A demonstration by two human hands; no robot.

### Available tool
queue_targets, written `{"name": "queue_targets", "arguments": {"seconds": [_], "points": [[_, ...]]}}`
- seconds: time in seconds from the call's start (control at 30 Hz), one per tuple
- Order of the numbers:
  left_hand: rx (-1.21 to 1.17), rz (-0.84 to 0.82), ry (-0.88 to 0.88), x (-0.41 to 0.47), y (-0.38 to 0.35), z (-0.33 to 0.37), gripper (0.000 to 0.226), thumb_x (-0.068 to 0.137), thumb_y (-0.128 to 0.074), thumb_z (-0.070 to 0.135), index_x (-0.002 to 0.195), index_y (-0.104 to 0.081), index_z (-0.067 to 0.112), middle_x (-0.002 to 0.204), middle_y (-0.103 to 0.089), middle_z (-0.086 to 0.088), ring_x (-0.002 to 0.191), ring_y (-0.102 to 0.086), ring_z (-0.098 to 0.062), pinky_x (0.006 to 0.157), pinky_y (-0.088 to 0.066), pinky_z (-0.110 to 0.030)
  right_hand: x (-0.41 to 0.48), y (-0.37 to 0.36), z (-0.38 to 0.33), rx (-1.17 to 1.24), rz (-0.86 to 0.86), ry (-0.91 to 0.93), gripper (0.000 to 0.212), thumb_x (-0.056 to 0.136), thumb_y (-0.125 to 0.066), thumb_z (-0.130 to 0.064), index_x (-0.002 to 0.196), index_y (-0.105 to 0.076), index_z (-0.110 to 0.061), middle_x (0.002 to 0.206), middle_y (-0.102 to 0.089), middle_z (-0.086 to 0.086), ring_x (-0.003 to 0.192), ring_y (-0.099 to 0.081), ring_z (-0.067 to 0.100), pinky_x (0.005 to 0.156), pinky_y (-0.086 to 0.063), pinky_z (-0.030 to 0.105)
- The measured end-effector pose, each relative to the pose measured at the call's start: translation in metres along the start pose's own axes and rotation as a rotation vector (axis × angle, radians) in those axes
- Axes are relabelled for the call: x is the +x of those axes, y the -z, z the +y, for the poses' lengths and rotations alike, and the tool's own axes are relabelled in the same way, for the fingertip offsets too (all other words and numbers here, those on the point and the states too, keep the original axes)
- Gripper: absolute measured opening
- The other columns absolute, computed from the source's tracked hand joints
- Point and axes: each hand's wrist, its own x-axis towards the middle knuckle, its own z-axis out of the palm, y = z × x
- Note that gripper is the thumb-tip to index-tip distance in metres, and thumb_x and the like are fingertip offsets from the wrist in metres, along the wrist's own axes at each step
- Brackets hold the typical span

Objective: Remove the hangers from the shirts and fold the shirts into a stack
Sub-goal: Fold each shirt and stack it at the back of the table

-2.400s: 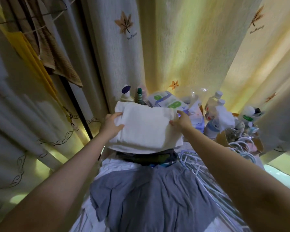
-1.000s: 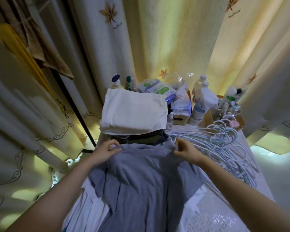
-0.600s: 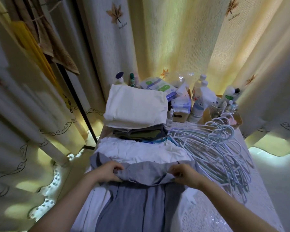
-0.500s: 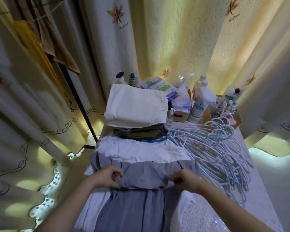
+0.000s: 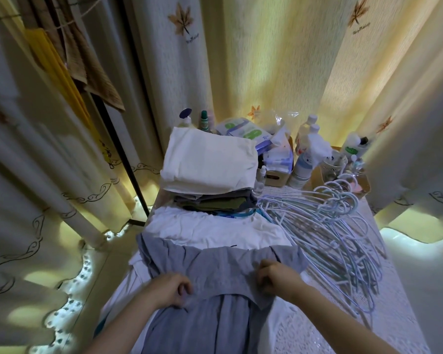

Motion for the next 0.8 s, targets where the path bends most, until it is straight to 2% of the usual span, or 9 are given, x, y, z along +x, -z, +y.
{"name": "queue_targets", "arguments": {"seconds": [0.17,0.27,0.33,0.4,0.47,0.53,0.63,0.7,0.8], "points": [[0.095,-0.008,-0.035,0.001,0.000,0.001,0.035,0.066,-0.076,0.024,0.100,-0.068,0.025,0.095,-0.059,0.013,0.094,-0.060,-0.007,0.082,-0.047,-0.020,0.000,-0.002,-0.008,-0.062,0.026,0.121,0.030,0.079,-0.067,-0.036,0.103,-0.064,-0.020,0.111,-0.053,0.002,0.103,-0.049,0.024,0.073,-0.034,0.030],[0.138,0.060,-0.065,-0.001,-0.003,-0.004,0.023,0.071,-0.073,0.028,0.093,-0.068,0.024,0.101,-0.064,0.010,0.095,-0.059,-0.007,0.082,-0.047,-0.022,-0.005,-0.001,-0.011,-0.021,-0.067,0.204,0.053,0.066,-0.072,-0.058,0.106,-0.066,-0.023,0.110,-0.053,0.002,0.102,-0.046,0.023,0.076,-0.031,0.029],[0.126,0.089,-0.096,-0.003,0.000,-0.007,0.020,0.073,-0.074,0.039,0.086,-0.066,0.026,0.099,-0.063,0.011,0.093,-0.057,-0.005,0.083,-0.047,-0.023,-0.009,-0.003,-0.010,-0.092,-0.101,0.237,0.056,0.064,-0.074,-0.055,0.112,-0.065,-0.026,0.115,-0.050,0.002,0.103,-0.043,0.020,0.080,-0.033,0.032],[0.105,0.123,-0.119,-0.005,0.009,-0.008,0.017,0.076,-0.072,0.043,0.081,-0.060,0.032,0.094,-0.059,0.014,0.091,-0.056,-0.004,0.082,-0.046,-0.022,-0.012,-0.007,-0.010,-0.105,-0.064,0.223,0.041,0.075,-0.068,-0.038,0.113,-0.066,-0.023,0.118,-0.052,0.004,0.107,-0.045,0.020,0.084,-0.035,0.033],[0.004,0.169,-0.129,-0.007,0.025,-0.005,0.014,0.084,-0.067,0.038,0.080,-0.055,0.031,0.090,-0.060,0.012,0.089,-0.057,-0.006,0.082,-0.045,-0.023,-0.014,-0.004,-0.012,0.006,0.011,0.175,0.023,0.084,-0.062,-0.025,0.104,-0.069,-0.015,0.111,-0.060,0.006,0.104,-0.054,0.024,0.080,-0.039,0.030],[-0.141,0.239,-0.141,-0.008,0.046,0.004,0.013,0.091,-0.060,0.031,0.082,-0.051,0.029,0.082,-0.060,0.011,0.083,-0.058,-0.005,0.081,-0.045,-0.024,-0.015,0.012,-0.015,0.247,0.122,0.079,0.012,0.088,-0.058,-0.015,0.094,-0.067,-0.010,0.099,-0.066,0.010,0.093,-0.060,0.025,0.073,-0.039,0.025],[-0.257,0.457,-0.165,-0.010,0.093,0.024,0.017,0.095,-0.054,0.024,0.083,-0.045,0.032,0.072,-0.061,0.008,0.069,-0.054,0.005,0.067,-0.040,-0.016,-0.015,0.068,-0.012,0.506,0.398,-0.060,0.010,0.093,-0.053,-0.007,0.087,-0.055,-0.014,0.079,-0.061,0.011,0.076,-0.056,0.023,0.068,-0.039,0.025],[-0.372,0.604,-0.211,-0.015,0.126,0.042,0.014,0.094,-0.056,0.020,0.086,-0.050,0.030,0.078,-0.067,0.003,0.073,-0.058,0.006,0.067,-0.041,-0.013,-0.019,0.112,-0.012,0.575,0.580,-0.052,0.006,0.095,-0.051,-0.008,0.090,-0.053,-0.009,0.079,-0.059,0.007,0.074,-0.053,0.019,0.070,-0.040,0.025],[-0.501,0.730,-0.284,-0.030,0.169,0.068,0.016,0.088,-0.065,0.015,0.081,-0.065,0.029,0.082,-0.071,0.010,0.077,-0.062,0.004,0.070,-0.043,-0.007,-0.029,0.167,-0.019,0.645,0.709,-0.016,0.009,0.097,-0.049,-0.016,0.097,-0.056,-0.011,0.089,-0.061,-0.001,0.081,-0.056,0.004,0.070,-0.044,0.011]]}}
